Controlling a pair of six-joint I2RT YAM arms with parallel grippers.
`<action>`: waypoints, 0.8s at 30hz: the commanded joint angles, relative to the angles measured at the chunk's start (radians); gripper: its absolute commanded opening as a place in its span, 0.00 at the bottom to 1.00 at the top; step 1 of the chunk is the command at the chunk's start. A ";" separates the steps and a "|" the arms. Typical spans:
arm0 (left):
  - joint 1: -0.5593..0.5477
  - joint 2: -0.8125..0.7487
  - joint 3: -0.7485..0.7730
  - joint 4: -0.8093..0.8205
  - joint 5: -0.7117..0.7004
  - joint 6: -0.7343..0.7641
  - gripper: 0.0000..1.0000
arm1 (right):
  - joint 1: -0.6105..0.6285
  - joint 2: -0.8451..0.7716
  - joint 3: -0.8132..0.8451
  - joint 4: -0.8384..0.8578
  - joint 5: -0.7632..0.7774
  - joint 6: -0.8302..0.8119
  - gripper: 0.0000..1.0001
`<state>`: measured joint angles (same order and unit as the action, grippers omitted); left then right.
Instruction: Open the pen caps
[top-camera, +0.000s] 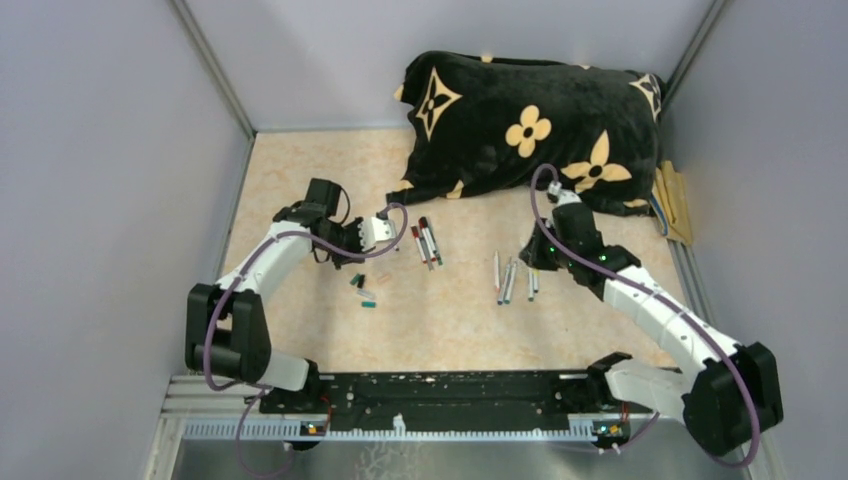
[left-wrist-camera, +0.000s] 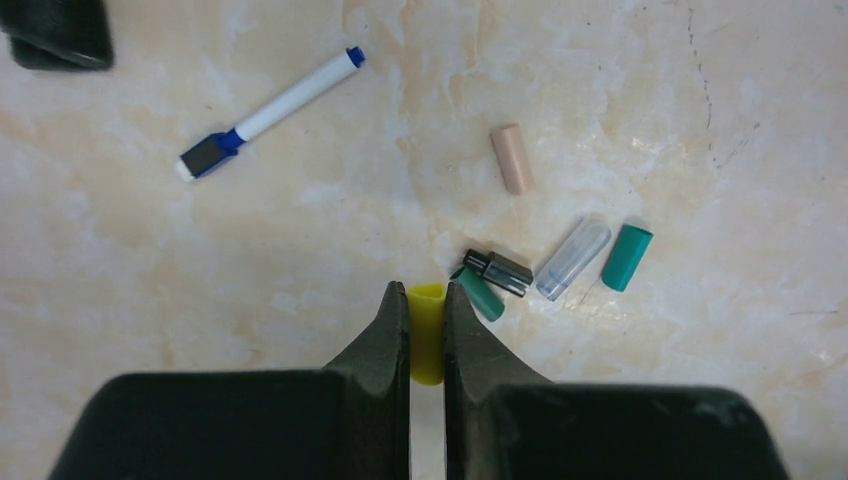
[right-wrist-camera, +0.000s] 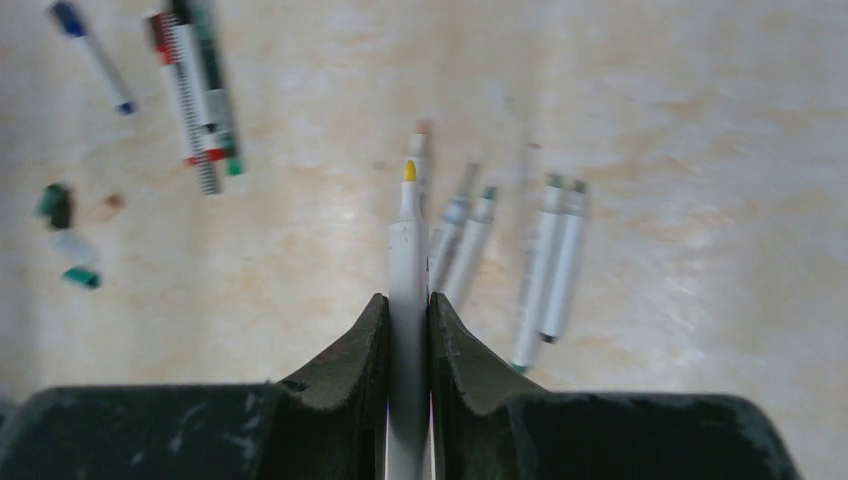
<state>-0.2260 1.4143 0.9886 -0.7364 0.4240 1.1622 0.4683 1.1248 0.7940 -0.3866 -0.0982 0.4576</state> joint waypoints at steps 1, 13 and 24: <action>0.021 0.062 -0.024 0.040 0.125 -0.090 0.00 | -0.057 -0.071 -0.105 -0.011 0.337 0.084 0.00; 0.024 0.170 -0.033 0.123 0.127 -0.161 0.04 | -0.090 0.071 -0.248 0.180 0.482 0.112 0.05; 0.028 0.204 -0.021 0.141 0.121 -0.173 0.27 | -0.097 0.236 -0.211 0.254 0.444 0.073 0.17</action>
<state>-0.2066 1.5959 0.9565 -0.6125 0.5171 0.9977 0.3809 1.3212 0.5468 -0.1757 0.3405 0.5499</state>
